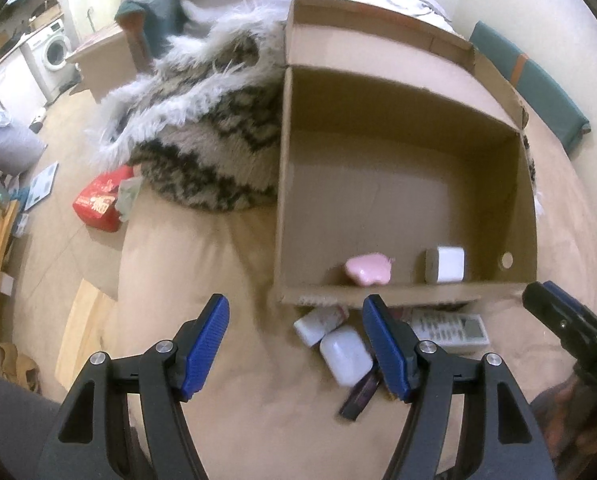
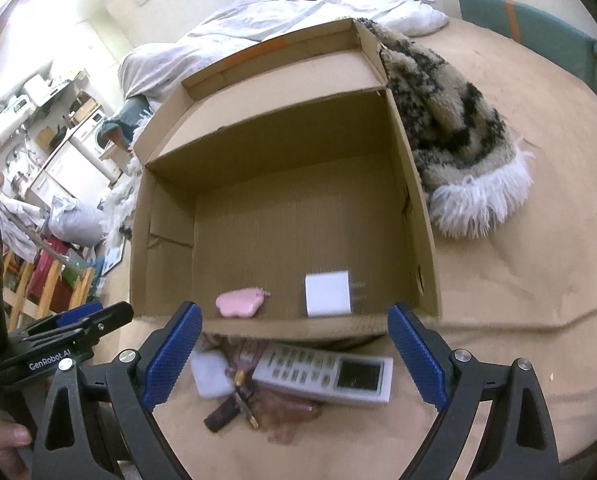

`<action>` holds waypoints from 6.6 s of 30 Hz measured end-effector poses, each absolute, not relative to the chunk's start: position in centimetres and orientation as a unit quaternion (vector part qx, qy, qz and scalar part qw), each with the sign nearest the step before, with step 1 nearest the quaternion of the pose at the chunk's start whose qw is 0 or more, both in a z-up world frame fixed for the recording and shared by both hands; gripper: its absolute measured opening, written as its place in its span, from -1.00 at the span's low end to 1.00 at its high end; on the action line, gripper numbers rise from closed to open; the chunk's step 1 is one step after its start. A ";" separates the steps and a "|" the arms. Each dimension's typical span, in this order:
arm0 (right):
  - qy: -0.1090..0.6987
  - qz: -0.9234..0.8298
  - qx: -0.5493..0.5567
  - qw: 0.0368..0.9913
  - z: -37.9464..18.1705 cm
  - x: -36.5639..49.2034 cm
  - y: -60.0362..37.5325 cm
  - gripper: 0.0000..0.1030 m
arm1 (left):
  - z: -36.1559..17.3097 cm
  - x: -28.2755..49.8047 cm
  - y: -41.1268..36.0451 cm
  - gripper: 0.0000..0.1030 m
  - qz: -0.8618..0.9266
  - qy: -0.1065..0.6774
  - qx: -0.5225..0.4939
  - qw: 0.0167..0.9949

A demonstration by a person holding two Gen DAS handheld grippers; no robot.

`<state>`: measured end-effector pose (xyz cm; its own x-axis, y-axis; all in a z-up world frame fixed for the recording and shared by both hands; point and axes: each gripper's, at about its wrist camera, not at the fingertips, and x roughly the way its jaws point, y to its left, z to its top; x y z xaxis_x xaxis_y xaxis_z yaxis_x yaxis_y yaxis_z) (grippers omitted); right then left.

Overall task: Organize rigid objects
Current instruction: 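Lower the left tool to the pile and grasp the black cylinder, then grasp the white remote with the right tool while the left tool holds the black cylinder, then lower the black cylinder and white remote into the box and open both tools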

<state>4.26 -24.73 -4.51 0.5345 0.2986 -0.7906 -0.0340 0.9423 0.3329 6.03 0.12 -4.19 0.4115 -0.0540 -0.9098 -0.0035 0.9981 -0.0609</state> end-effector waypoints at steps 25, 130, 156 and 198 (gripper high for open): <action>0.519 0.066 0.189 0.831 -7.7 3.0 -24.6 0.94 | -11.6 4.5 -0.4 0.29 -0.019 0.649 -0.039 0.759; 0.479 0.112 0.210 0.845 -2.7 1.8 -25.2 -0.56 | -4.4 5.5 0.9 -0.67 -0.019 0.553 -0.076 0.829; 0.492 0.123 0.184 0.842 -6.9 13.2 -25.0 -0.56 | -7.2 15.0 -4.8 -0.67 -0.055 0.541 -0.023 0.839; 0.521 0.137 0.181 0.823 -10.8 17.0 -22.0 0.31 | -11.1 16.3 -6.3 -0.66 -0.045 0.558 0.005 0.828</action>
